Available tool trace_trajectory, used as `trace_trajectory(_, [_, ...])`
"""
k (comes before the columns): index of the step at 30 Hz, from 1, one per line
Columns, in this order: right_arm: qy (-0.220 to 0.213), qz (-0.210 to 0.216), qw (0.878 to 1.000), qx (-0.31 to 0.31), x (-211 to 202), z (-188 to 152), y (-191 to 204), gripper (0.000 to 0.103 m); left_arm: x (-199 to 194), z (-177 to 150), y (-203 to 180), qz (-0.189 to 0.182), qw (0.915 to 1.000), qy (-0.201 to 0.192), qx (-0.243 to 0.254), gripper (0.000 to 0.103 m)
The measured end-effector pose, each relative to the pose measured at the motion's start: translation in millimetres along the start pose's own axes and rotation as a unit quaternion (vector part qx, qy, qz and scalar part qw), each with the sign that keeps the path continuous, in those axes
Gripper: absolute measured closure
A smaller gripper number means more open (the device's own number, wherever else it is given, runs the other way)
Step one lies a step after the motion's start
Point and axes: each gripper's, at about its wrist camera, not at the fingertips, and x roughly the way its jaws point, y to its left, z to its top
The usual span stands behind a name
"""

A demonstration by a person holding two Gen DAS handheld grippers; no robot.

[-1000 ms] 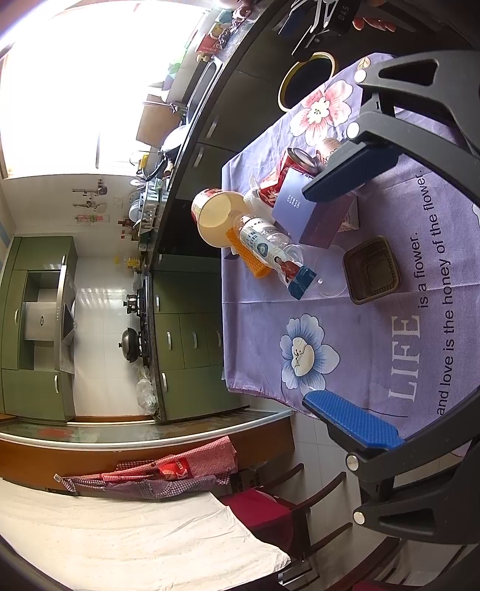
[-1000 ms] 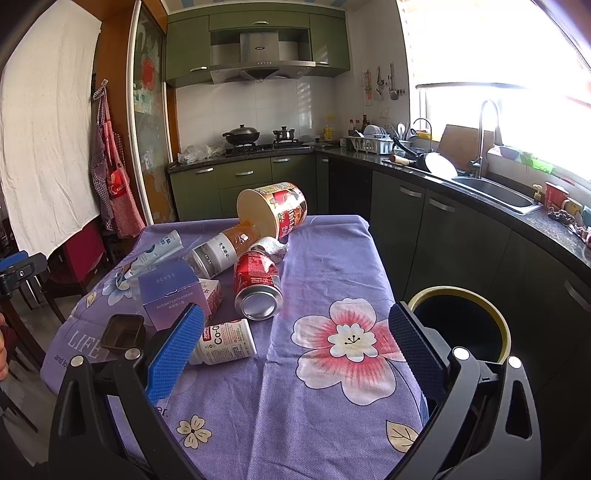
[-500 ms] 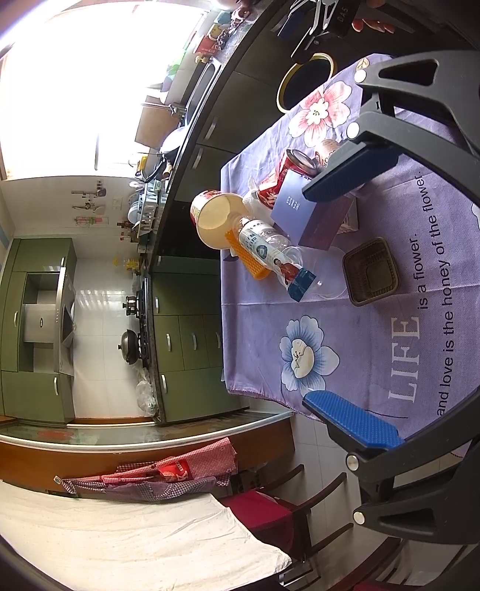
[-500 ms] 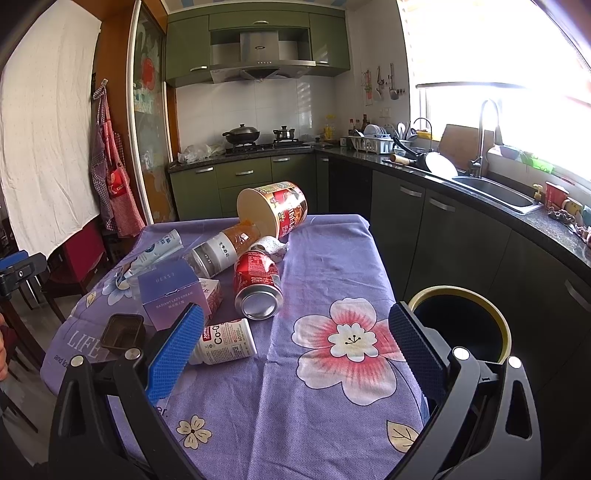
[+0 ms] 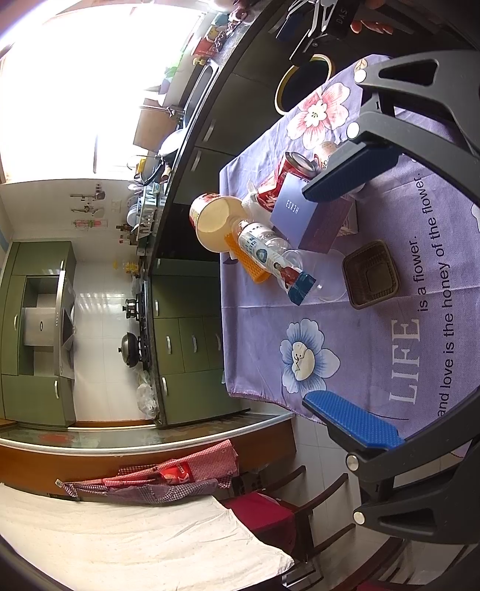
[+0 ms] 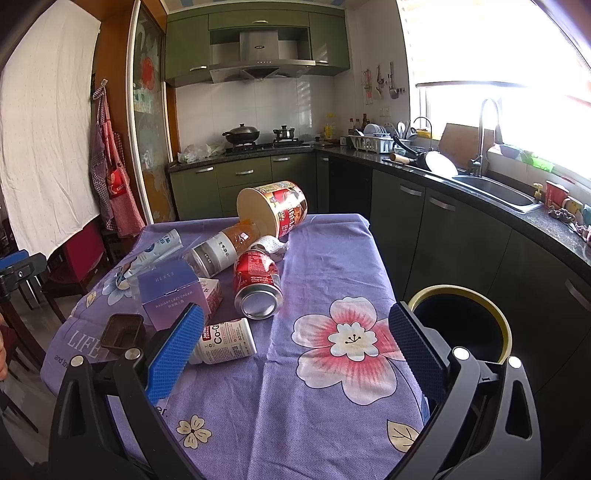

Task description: Collect trash

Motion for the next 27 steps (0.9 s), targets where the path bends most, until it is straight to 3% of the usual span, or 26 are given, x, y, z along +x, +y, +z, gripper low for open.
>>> trace_trajectory(27, [0.001,-0.002,1.0,0.002,2.1,-0.7,-0.2,0.004,-0.1,0.7,-2.2,-0.006,1.0,0.002,0.004,0.006])
